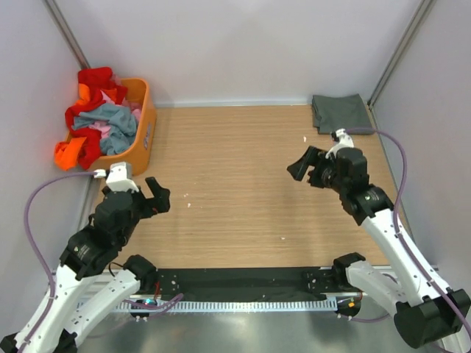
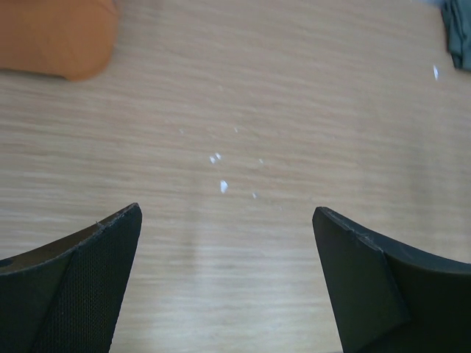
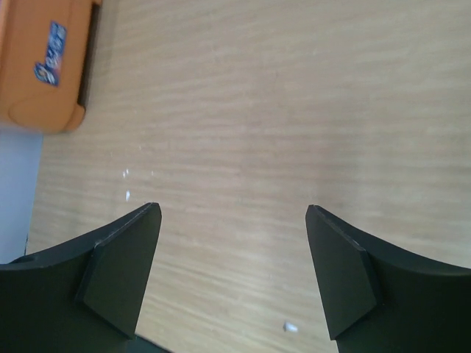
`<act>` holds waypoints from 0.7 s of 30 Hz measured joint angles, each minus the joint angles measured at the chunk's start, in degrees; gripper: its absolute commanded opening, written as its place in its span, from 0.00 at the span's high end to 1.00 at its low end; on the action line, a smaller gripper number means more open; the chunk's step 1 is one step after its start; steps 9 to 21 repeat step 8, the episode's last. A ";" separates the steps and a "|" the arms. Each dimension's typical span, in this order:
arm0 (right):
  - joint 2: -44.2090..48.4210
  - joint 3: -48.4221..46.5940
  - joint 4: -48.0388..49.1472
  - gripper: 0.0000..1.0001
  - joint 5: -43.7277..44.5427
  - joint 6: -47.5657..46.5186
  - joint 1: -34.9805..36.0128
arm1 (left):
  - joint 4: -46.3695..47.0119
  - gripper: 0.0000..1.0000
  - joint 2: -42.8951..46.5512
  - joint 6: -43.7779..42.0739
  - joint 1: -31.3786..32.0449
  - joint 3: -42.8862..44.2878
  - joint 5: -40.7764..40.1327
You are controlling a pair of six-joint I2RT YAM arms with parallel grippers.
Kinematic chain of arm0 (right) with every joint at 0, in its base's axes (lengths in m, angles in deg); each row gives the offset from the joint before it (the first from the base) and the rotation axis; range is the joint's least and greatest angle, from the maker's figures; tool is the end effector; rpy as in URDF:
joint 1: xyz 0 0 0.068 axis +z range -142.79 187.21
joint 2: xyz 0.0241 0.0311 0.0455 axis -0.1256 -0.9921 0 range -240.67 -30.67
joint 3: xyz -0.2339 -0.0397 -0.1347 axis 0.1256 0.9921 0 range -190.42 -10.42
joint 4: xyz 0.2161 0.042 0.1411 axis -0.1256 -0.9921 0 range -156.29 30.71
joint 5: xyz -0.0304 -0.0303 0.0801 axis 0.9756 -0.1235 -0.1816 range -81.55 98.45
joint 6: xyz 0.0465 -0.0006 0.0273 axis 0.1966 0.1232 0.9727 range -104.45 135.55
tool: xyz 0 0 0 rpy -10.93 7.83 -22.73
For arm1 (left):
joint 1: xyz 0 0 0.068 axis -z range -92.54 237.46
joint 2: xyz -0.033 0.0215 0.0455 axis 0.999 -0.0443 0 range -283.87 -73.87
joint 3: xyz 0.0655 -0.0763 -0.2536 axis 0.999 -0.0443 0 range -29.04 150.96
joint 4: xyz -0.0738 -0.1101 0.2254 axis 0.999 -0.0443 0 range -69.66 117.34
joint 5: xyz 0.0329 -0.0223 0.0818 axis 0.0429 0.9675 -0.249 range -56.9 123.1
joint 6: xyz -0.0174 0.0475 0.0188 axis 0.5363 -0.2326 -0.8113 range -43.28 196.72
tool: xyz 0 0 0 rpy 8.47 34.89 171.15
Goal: Fold and stack the t-shirts
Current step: Reset both grippers
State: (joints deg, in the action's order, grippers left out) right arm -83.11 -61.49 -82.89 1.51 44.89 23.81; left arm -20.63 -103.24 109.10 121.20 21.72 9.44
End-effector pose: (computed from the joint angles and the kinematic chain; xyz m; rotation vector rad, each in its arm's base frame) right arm 0.1948 0.0626 0.3307 0.1496 2.0550 0.6272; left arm 0.0842 -0.0389 0.3405 -0.2341 1.9937 -0.3216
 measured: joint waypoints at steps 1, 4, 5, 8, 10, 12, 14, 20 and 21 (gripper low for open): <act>1.18 2.23 -0.22 0.12 -0.59 0.76 0.20 | 0.42 0.00 0.90 -0.37 0.00 0.02 -2.14; 4.46 7.17 -2.38 0.09 -1.40 2.10 0.61 | 1.07 0.00 2.47 -1.84 0.00 0.98 -7.82; 5.97 7.76 -3.10 0.09 -1.40 2.12 0.68 | 1.03 0.00 2.49 -2.58 0.00 2.03 -10.23; 10.88 7.91 -4.37 0.09 -1.60 1.75 0.72 | 0.87 0.00 0.87 -4.17 0.00 6.01 -14.84; 10.88 7.91 -4.37 0.09 -1.60 1.75 0.72 | 0.87 0.00 0.87 -4.17 0.00 6.01 -14.84; 10.88 7.91 -4.37 0.09 -1.60 1.75 0.72 | 0.87 0.00 0.87 -4.17 0.00 6.01 -14.84; 10.88 7.91 -4.37 0.09 -1.60 1.75 0.72 | 0.87 0.00 0.87 -4.17 0.00 6.01 -14.84; 10.88 7.91 -4.37 0.09 -1.60 1.75 0.72 | 0.87 0.00 0.87 -4.17 0.00 6.01 -14.84; 10.88 7.91 -4.37 0.09 -1.60 1.75 0.72 | 0.87 0.00 0.87 -4.17 0.00 6.01 -14.84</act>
